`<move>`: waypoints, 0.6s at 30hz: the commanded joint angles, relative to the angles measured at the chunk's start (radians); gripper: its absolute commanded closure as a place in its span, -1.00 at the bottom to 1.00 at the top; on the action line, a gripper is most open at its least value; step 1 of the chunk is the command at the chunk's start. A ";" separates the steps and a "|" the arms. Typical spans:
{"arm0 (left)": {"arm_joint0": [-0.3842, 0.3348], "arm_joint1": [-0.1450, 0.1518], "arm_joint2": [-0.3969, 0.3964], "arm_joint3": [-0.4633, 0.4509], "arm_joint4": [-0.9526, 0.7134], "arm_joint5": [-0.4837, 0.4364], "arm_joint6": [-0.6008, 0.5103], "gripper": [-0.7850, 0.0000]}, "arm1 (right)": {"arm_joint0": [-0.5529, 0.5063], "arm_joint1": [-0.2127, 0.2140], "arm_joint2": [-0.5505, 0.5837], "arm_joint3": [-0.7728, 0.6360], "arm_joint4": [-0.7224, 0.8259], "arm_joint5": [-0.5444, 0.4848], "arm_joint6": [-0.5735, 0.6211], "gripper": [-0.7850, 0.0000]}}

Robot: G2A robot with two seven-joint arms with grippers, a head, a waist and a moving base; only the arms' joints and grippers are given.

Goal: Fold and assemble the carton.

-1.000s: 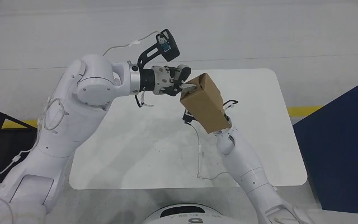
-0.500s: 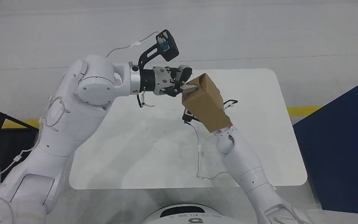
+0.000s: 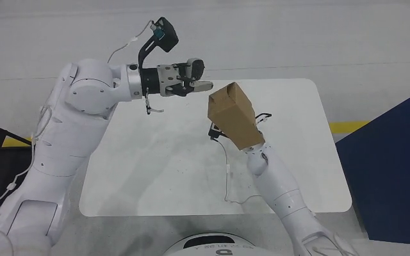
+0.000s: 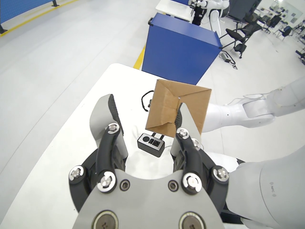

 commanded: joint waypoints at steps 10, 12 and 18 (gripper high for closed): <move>-0.072 -0.028 0.117 0.008 0.074 0.027 -0.012 0.04 | -0.003 -0.003 0.018 0.000 0.006 0.009 -0.009 1.00; -0.077 -0.030 0.129 0.009 0.067 0.012 -0.026 0.04 | -0.003 -0.004 0.020 0.002 0.006 0.011 -0.011 1.00; -0.085 -0.037 0.158 0.006 0.060 0.001 -0.040 0.05 | 0.001 -0.007 0.022 0.007 0.002 0.017 -0.017 1.00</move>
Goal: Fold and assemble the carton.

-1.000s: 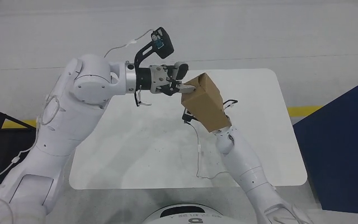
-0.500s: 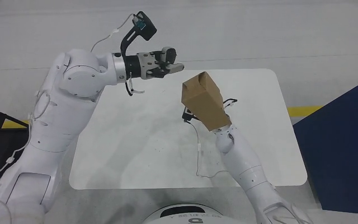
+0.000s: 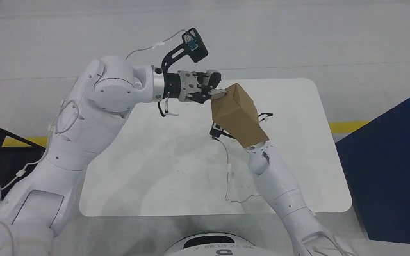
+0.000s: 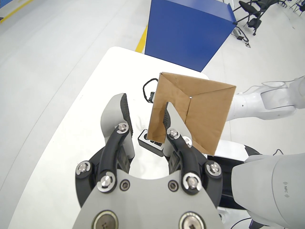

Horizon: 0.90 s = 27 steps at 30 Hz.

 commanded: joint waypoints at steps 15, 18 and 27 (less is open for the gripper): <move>0.083 0.029 -0.150 0.020 -0.050 0.028 0.067 -1.00 | -0.005 -0.001 0.020 -0.007 -0.006 -0.008 0.008 1.00; 0.160 0.050 -0.246 0.020 -0.105 0.014 0.083 -1.00 | -0.005 -0.001 0.020 -0.007 -0.006 -0.008 0.008 1.00; 0.328 0.084 -0.414 0.013 -0.181 -0.001 0.108 -1.00 | -0.005 0.012 0.051 -0.082 -0.175 -0.120 -0.062 1.00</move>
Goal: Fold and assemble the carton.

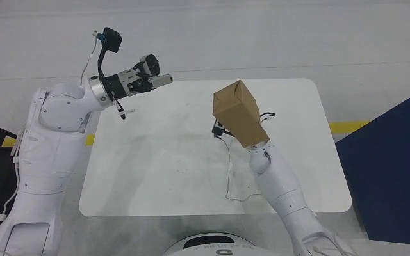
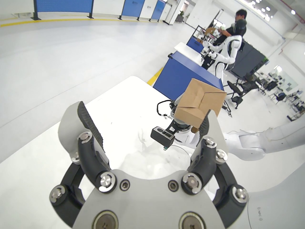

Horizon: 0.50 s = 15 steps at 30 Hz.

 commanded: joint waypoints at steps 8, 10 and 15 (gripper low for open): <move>-0.007 0.000 0.006 0.000 0.001 0.000 -0.001 -1.00 | -0.137 0.066 0.215 -0.353 -0.513 -0.232 -0.252 1.00; -0.007 0.000 0.006 0.000 0.001 0.000 -0.001 -1.00 | -0.166 0.077 0.239 -0.449 -0.582 -0.207 -0.347 1.00; -0.007 0.000 0.006 0.000 0.001 0.000 -0.001 -1.00 | -0.142 0.096 0.269 -0.559 -0.693 -0.110 -0.704 1.00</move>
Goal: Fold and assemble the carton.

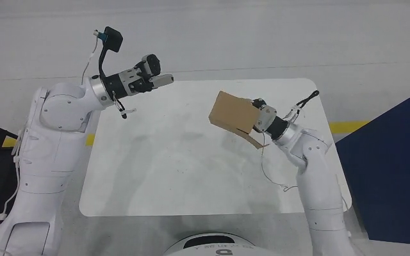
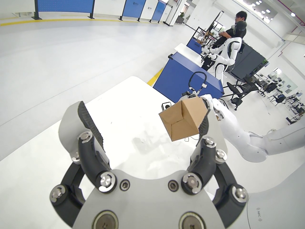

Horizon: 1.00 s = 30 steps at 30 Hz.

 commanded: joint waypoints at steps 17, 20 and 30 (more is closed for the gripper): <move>0.000 0.000 0.000 0.000 0.000 0.000 0.000 -1.00 | 0.178 0.049 -0.318 -0.023 -0.055 0.178 -0.950 -1.00; 0.000 0.000 0.000 0.000 0.000 0.000 0.000 -1.00 | 0.202 0.055 -0.339 -0.054 -0.024 0.178 -0.993 -1.00; 0.000 0.000 0.000 0.000 0.000 0.000 0.000 -1.00 | 0.181 0.080 -0.291 -0.219 -0.030 0.126 -0.863 -1.00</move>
